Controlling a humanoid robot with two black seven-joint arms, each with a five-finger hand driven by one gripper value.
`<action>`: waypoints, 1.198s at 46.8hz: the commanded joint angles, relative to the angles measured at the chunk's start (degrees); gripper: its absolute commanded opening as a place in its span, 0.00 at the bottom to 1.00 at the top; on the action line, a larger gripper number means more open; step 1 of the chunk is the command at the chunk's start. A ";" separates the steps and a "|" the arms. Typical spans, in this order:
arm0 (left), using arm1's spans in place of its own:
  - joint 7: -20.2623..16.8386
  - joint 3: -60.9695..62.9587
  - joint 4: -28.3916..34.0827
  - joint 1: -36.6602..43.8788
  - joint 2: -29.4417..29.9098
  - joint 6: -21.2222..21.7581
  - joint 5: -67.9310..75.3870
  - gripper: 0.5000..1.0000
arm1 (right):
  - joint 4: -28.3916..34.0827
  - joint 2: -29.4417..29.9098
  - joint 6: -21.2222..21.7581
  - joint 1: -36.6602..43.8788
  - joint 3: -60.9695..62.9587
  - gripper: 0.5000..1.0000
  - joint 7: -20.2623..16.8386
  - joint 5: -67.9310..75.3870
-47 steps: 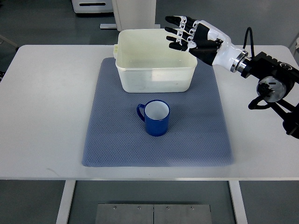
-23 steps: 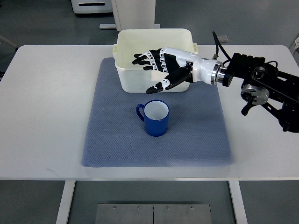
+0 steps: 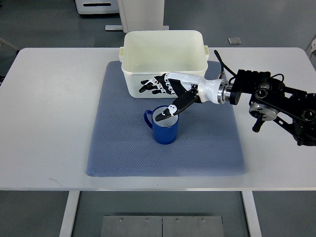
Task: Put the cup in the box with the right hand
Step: 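Lower the right hand onto the blue mug's rim, then close the right hand's fingers around the blue mug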
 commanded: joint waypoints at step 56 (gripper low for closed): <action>0.00 0.02 0.00 0.00 0.00 0.00 -0.03 1.00 | -3.74 1.63 -2.28 -2.78 -2.59 0.97 -0.28 0.06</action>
